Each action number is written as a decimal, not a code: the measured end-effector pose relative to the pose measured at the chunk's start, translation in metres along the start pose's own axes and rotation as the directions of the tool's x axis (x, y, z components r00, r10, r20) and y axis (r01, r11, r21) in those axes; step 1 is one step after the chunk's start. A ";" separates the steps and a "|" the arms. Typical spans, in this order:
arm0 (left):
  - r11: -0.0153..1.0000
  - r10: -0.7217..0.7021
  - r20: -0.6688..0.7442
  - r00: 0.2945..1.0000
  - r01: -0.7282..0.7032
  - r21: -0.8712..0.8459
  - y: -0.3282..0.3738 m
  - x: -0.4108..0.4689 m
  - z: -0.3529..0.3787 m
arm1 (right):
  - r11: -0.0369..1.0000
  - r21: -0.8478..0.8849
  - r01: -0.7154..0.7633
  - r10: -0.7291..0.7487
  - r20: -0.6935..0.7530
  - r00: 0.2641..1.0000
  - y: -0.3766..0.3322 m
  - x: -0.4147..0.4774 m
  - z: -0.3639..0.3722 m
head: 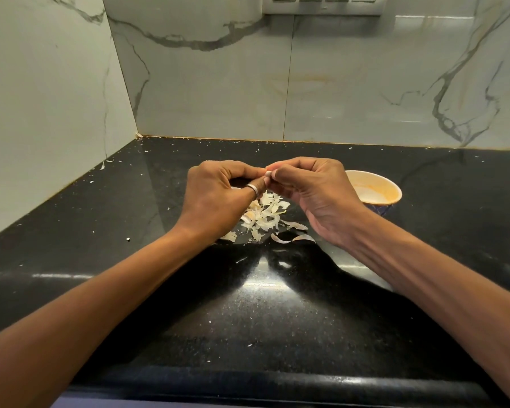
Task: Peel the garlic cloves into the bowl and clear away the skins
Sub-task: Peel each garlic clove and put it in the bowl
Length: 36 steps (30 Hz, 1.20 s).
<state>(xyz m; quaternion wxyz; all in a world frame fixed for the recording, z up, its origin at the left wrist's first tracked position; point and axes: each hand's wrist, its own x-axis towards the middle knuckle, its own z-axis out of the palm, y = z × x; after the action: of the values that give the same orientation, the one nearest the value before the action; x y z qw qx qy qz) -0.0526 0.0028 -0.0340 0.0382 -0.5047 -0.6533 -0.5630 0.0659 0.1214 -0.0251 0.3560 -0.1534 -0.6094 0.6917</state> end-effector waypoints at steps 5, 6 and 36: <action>1.000 -0.004 -0.016 1.000 0.004 -0.026 0.001 -0.002 0.002 | 1.000 0.023 -0.010 0.011 -0.025 1.000 0.001 -0.001 0.001; 0.999 -0.010 -0.015 1.000 0.010 -0.036 0.001 -0.001 0.002 | 1.000 0.030 -0.009 0.010 -0.028 1.000 0.001 -0.001 0.001; 0.903 -0.236 0.149 0.960 0.273 -0.332 0.006 0.006 -0.004 | 0.944 -0.311 0.111 -0.072 0.133 0.988 -0.007 0.002 -0.007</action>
<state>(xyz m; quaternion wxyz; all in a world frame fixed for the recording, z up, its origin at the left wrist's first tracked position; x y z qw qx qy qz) -0.0534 0.0024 -0.0241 -0.1603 -0.4427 -0.6043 -0.6428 0.0710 0.1280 -0.0193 0.3211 -0.1384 -0.7395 0.5752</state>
